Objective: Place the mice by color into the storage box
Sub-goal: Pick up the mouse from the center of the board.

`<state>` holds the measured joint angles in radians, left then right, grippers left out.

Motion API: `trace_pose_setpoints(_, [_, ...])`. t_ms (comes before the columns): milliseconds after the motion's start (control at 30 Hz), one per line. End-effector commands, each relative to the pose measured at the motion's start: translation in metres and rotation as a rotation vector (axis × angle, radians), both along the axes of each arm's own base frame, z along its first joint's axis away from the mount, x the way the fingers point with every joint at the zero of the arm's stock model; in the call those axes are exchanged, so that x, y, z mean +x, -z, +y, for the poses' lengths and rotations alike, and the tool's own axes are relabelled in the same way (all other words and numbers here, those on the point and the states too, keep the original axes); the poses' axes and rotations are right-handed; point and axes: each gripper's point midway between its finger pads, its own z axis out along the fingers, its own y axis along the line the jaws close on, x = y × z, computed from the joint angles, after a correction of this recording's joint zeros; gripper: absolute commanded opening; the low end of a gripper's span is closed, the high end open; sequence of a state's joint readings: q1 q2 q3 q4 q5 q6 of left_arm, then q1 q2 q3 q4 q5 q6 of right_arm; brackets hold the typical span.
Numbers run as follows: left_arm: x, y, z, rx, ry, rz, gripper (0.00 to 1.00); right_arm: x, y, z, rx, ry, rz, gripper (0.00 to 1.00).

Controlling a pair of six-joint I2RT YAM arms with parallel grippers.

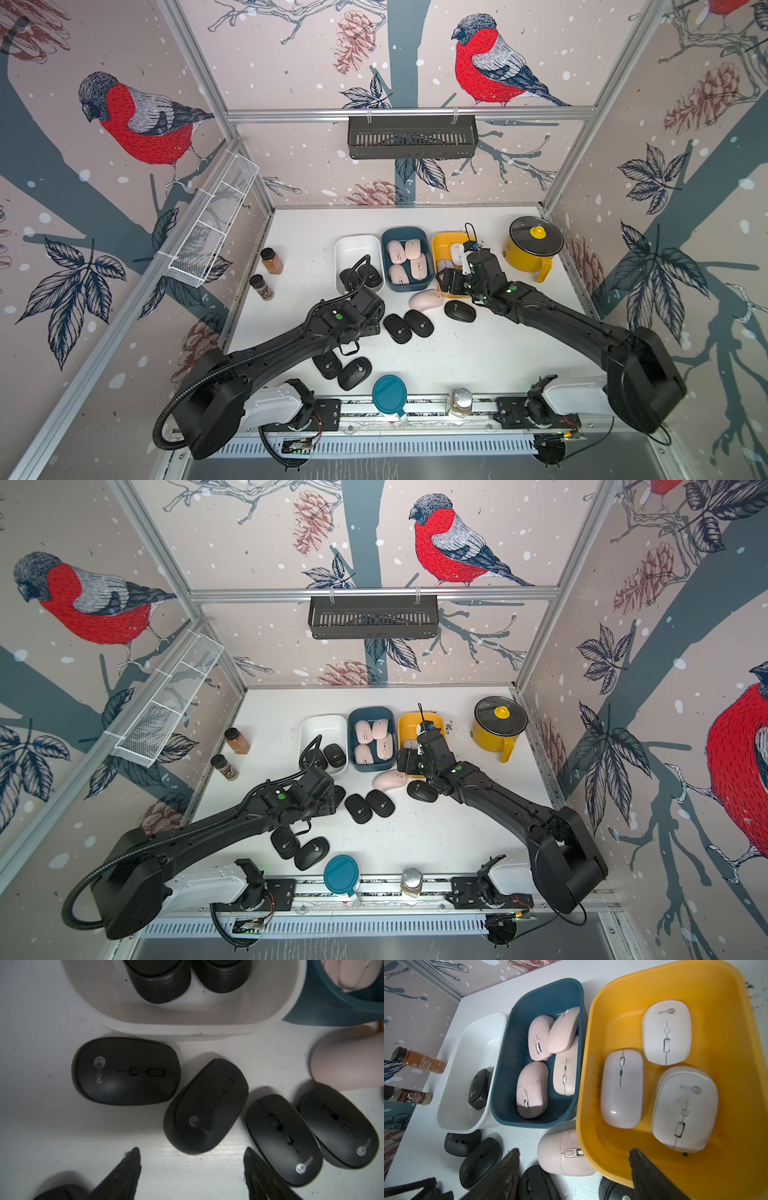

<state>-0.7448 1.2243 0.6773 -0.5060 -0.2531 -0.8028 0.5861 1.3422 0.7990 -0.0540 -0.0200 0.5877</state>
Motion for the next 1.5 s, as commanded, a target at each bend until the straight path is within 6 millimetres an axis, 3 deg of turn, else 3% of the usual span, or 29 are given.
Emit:
trace_pose_setpoints(0, [0.019,-0.006,-0.008,0.004,0.059,-0.046,0.77,0.004,-0.002,0.001,0.014,0.015,-0.005,0.83])
trace_pose_setpoints(333, [0.033,0.009,-0.025,0.018,0.14,-0.015,0.74,0.005,0.002,0.001,0.008,0.02,0.005,0.83])
trace_pose_setpoints(833, [0.025,0.043,-0.034,0.032,0.181,0.121,0.71,0.005,0.006,-0.004,-0.005,0.031,0.016,0.83])
trace_pose_setpoints(1467, [0.016,0.051,-0.022,0.09,0.16,0.18,0.68,0.006,0.009,-0.002,0.005,0.031,0.033,0.83])
